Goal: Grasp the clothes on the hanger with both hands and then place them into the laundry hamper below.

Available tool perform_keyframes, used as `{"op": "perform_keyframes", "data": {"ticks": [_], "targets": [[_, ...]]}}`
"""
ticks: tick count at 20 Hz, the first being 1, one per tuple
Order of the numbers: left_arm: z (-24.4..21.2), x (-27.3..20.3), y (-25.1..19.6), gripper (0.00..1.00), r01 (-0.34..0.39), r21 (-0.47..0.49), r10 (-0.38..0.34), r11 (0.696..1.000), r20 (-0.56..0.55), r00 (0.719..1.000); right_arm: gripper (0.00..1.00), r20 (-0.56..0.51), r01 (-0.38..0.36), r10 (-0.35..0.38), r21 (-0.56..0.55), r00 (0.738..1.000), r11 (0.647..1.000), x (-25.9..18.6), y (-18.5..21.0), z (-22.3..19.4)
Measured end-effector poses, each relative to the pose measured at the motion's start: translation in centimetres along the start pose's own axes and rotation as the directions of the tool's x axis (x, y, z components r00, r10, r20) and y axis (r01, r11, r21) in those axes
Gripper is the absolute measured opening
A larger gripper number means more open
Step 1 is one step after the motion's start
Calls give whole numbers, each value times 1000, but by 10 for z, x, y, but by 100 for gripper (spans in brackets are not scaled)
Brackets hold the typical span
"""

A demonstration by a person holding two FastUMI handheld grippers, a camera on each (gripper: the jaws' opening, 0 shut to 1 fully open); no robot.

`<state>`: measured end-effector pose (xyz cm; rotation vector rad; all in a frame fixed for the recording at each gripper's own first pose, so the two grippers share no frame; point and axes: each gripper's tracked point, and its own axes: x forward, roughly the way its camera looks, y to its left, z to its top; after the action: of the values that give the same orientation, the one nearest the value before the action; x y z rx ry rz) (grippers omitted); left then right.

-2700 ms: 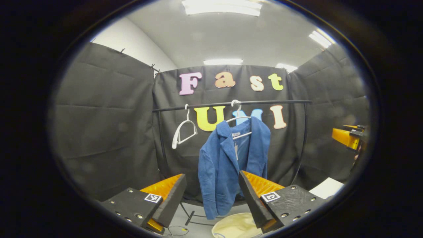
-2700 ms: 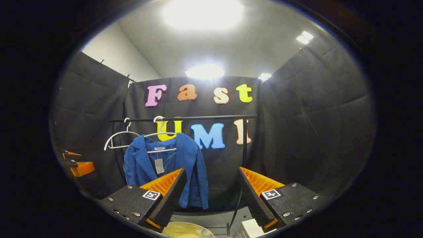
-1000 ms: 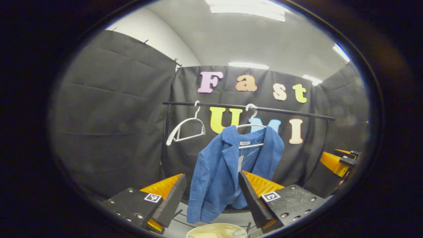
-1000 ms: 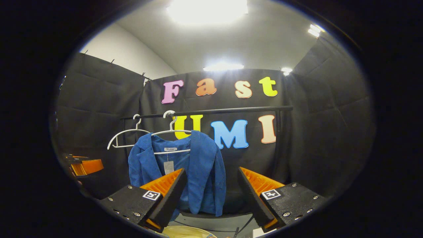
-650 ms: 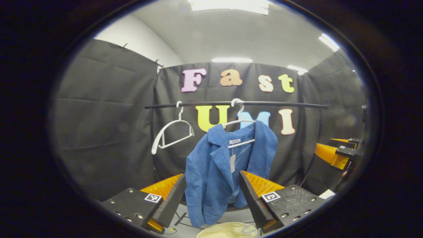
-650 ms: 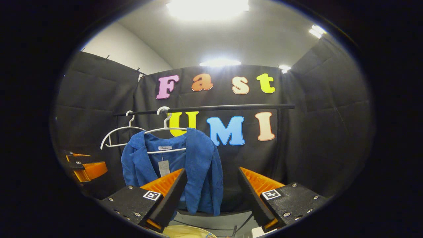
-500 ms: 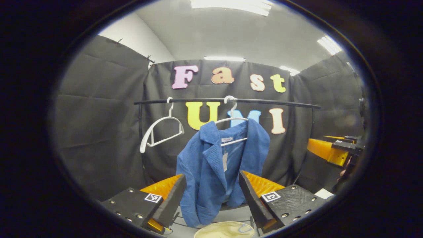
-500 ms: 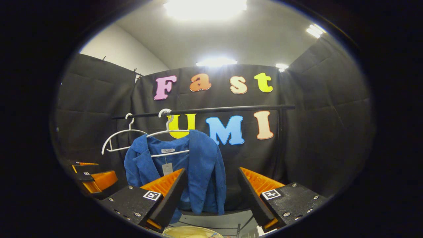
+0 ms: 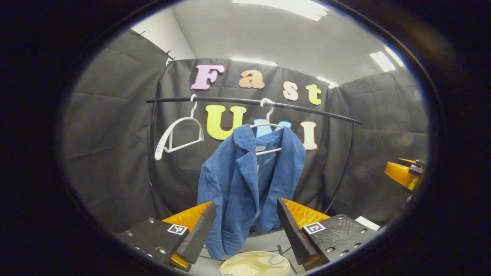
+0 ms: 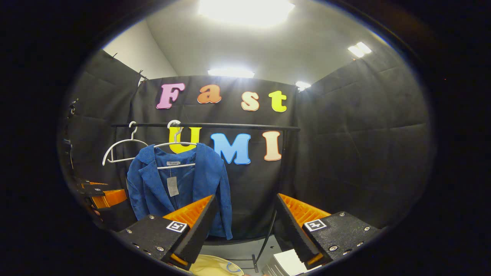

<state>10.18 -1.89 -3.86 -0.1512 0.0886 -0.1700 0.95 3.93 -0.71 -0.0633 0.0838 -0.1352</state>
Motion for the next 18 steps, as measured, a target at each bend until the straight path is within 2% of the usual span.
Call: {"op": "perform_keyframes", "data": {"ticks": [4, 7, 9, 14, 18], "targets": [[2, -7, 21, 93, -9, -23, 8, 1000, -14, 1000, 94, -3, -124, 124, 38, 992, 992, -11, 65, 24], [20, -9, 37, 93, -38, -39, 39, 999, 28, 999, 95, 62, -202, 205, -53, 977, 978, -3, 104, 58], [32, -9, 40, 93, -51, -50, 53, 997, 46, 998, 95, 87, -258, 262, -64, 961, 964, 4, 132, 73], [56, 5, 46, 93, -98, -62, 101, 993, 63, 993, 95, 123, -315, 324, -85, 938, 945, 36, 160, 95], [64, 31, 35, 93, -119, -51, 122, 992, 58, 991, 96, 123, -325, 330, -61, 936, 944, 75, 156, 95]]}}
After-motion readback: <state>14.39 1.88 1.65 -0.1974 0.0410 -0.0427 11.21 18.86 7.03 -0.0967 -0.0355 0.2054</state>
